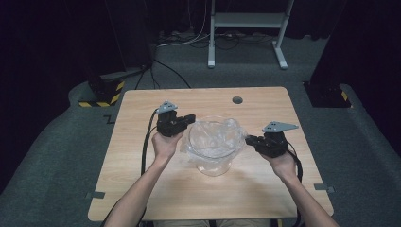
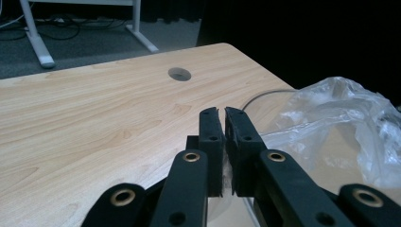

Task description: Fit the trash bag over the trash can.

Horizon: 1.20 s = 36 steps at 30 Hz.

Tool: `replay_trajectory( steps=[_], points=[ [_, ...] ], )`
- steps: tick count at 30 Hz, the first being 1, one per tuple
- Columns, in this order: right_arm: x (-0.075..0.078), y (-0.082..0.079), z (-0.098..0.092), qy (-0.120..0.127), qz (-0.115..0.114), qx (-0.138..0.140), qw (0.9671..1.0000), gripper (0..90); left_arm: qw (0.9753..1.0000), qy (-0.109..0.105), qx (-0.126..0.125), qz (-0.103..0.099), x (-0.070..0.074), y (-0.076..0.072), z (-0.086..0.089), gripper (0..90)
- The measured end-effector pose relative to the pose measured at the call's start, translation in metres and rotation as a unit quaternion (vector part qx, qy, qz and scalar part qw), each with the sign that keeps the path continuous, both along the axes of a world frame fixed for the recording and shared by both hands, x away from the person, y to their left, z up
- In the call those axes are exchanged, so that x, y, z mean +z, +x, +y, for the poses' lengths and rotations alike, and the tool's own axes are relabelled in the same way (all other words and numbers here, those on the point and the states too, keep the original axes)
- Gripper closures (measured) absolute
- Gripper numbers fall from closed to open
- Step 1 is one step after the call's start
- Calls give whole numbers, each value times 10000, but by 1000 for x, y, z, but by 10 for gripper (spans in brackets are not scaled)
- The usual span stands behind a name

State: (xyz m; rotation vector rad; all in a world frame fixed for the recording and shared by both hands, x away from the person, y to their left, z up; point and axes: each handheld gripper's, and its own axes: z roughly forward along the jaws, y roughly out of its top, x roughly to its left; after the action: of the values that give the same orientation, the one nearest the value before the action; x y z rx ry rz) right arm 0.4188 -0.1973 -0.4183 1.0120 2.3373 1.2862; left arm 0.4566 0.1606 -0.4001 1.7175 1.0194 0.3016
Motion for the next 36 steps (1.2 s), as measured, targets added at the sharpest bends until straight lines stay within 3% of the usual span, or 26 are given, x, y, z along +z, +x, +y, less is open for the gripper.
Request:
replay_trajectory(
  steps=[4, 7, 12, 18, 25, 32, 36],
  points=[
    [11, -8, -3, 117, -158, -32, 9998, 616, 9999, -119, 14, -18, 0, 2, 2, 846],
    [25, -16, -8, 236, -348, -1, 9991, 541, 9998, -185, 18, -37, 1, 2, 0, 785],
    [39, -27, -10, 362, -503, 167, 9979, 470, 9998, -182, -24, -74, 3, 3, -5, 676],
    [53, -33, -6, 407, -678, 248, 9966, 406, 9999, -84, 28, -54, 2, 4, -6, 650],
    [57, -30, 4, 377, -740, 280, 9962, 407, 10000, -53, -3, -74, 1, 2, -6, 605],
    [59, -14, 22, 354, -731, 279, 9963, 425, 9999, -107, 40, 5, 0, -4, 1, 453],
    [61, -7, 36, 312, -827, 493, 9949, 584, 9998, -175, 88, 12, 1, -9, 7, 441]
  ],
)
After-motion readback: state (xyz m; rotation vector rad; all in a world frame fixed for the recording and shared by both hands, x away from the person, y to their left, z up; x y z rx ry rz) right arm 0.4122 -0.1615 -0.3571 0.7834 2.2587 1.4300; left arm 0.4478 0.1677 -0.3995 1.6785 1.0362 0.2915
